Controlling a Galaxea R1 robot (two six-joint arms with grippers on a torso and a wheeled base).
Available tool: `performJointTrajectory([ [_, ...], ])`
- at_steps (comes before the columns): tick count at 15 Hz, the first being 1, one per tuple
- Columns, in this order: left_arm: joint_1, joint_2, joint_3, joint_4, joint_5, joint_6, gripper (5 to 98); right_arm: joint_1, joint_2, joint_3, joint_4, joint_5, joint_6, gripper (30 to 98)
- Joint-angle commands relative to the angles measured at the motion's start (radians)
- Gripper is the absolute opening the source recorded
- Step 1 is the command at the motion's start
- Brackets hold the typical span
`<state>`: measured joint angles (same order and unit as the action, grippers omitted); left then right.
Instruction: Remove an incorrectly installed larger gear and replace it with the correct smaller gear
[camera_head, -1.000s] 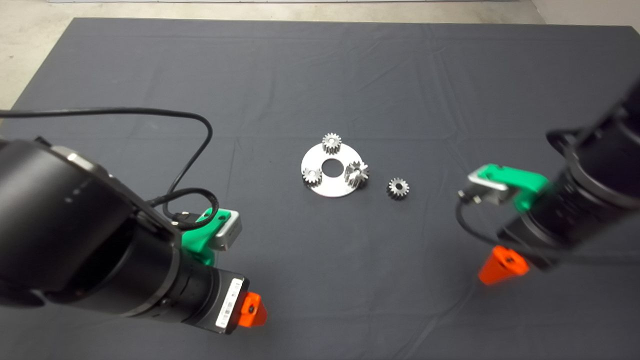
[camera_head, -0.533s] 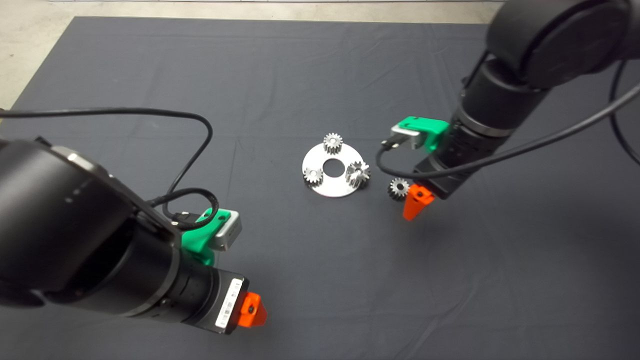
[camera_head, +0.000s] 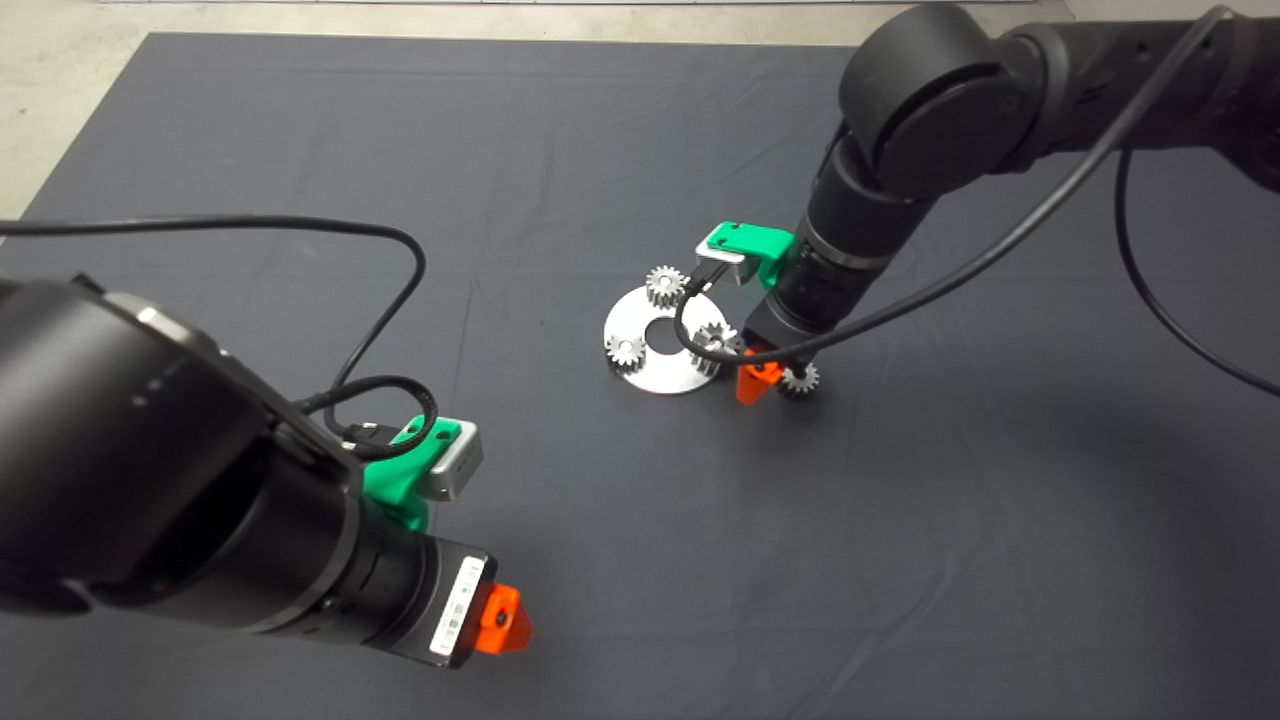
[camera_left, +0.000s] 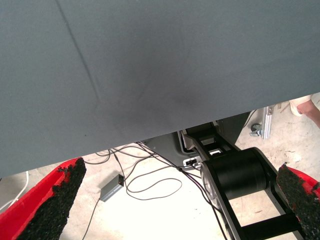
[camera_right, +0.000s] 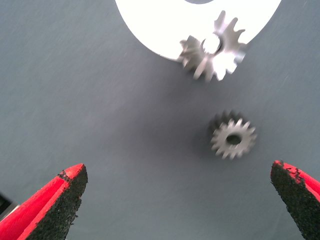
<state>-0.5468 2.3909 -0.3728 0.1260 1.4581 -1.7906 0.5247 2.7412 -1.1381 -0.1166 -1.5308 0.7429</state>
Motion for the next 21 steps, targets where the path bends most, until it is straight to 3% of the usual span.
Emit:
performJointTrajectory([
  [1, -0.015, 0.000, 0.017, -0.017, 0.002, 0.005, 98.2, -0.029, 0.107, -0.185, -0.075, -0.103, -0.074, 96.8],
  [7, -0.015, -0.002, 0.016, -0.016, 0.004, 0.008, 98.2, -0.044, 0.113, -0.322, -0.090, -0.098, -0.120, 96.8],
  [21, -0.015, 0.002, 0.017, -0.017, 0.001, 0.005, 98.2, -0.114, 0.111, -0.331, -0.090, -0.088, -0.116, 96.8],
])
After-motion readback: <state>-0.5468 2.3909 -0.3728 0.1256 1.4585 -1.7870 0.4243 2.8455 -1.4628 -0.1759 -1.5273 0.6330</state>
